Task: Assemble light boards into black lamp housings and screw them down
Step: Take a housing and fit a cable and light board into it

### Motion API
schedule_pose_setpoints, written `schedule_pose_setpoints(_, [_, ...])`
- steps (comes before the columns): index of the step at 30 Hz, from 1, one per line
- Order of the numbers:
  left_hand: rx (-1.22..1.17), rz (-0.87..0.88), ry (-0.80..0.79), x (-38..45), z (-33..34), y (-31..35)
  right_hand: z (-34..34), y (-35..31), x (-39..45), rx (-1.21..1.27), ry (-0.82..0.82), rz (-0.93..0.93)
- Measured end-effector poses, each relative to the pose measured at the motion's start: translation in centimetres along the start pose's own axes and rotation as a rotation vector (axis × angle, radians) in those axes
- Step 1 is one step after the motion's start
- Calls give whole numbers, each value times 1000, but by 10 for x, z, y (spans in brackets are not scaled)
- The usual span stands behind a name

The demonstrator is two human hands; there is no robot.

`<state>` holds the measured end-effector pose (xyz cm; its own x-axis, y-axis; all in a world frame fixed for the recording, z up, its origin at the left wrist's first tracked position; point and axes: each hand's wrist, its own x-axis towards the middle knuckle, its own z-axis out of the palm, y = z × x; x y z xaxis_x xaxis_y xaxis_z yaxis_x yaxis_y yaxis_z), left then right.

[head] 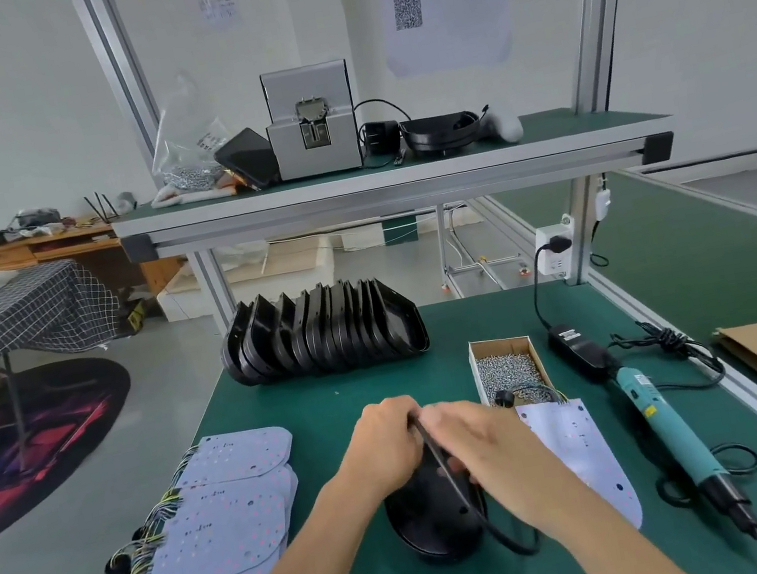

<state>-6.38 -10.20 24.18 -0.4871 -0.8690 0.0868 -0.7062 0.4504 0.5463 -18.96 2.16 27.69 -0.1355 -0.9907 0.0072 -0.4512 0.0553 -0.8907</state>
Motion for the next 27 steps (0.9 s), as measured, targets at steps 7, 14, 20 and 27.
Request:
schedule_pose_setpoints(7, [56,-168,166,-14,6,-24,3,-7,32,-367,33,-29])
schedule_pose_setpoints(14, [-173,-499,-7,-29,33,-43,-7,-12,32,-480,97,-12])
schedule_pose_setpoints(20, [-328,-414,328,-37,31,-32,-22,-19,26,-445,124,-64])
schedule_pose_setpoints(27, [-187,-314,421,-54,15,-19,-40,-18,20,-339,82,-77])
